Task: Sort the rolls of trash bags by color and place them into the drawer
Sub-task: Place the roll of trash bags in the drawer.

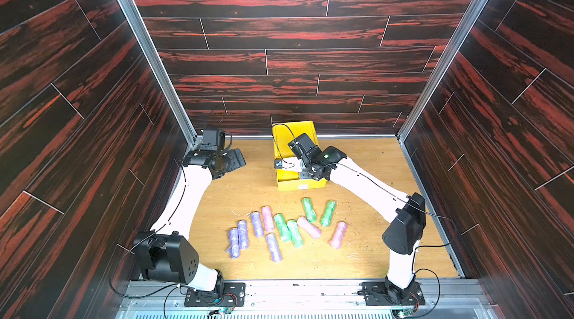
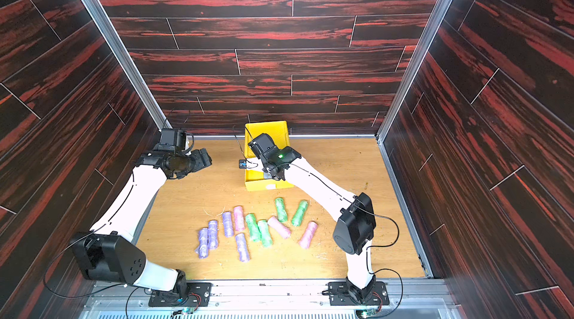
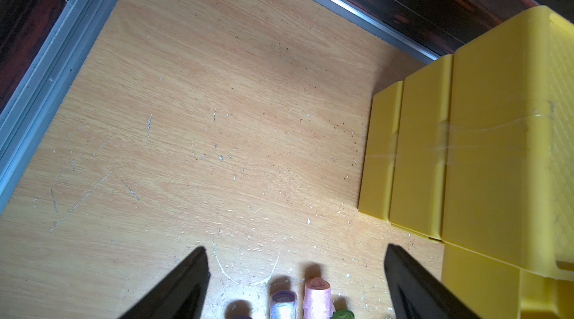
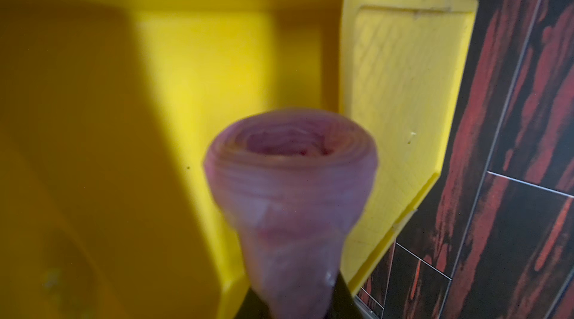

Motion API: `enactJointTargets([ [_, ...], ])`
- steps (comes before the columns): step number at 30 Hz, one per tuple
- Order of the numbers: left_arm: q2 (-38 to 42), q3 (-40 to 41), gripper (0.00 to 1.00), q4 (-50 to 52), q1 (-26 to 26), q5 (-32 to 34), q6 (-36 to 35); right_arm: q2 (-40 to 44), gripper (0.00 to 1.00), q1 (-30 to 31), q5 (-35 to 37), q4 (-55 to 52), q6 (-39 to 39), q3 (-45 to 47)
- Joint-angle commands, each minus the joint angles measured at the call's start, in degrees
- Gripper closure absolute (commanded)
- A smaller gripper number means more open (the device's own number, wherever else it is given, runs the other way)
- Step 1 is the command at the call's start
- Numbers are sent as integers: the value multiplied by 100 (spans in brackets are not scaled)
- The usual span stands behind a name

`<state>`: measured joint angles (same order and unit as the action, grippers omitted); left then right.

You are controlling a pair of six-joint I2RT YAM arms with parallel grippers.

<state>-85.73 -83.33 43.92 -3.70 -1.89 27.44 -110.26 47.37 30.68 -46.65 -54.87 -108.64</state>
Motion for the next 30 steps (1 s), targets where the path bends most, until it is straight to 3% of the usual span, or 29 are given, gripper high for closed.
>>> enactJointTargets([
  [1,258,76,8,-25,49,-39,12,-51,92,35,14,62,82,168],
  [9,263,71,8,-24,67,-48,-1,-350,80,-79,204,403,23,86],
  [16,268,71,8,-23,89,-75,-2,-654,77,-167,367,694,-127,-181],
  [19,269,72,8,-24,107,-75,1,-690,39,-174,388,765,-169,-243],
  [20,268,72,8,-24,112,-83,3,-690,30,-167,393,772,-179,-245],
  [23,274,88,8,-24,109,-83,2,-660,25,-168,417,777,-164,-257],
  [30,271,81,8,-31,133,-75,3,-439,26,-167,409,745,-85,-366],
])
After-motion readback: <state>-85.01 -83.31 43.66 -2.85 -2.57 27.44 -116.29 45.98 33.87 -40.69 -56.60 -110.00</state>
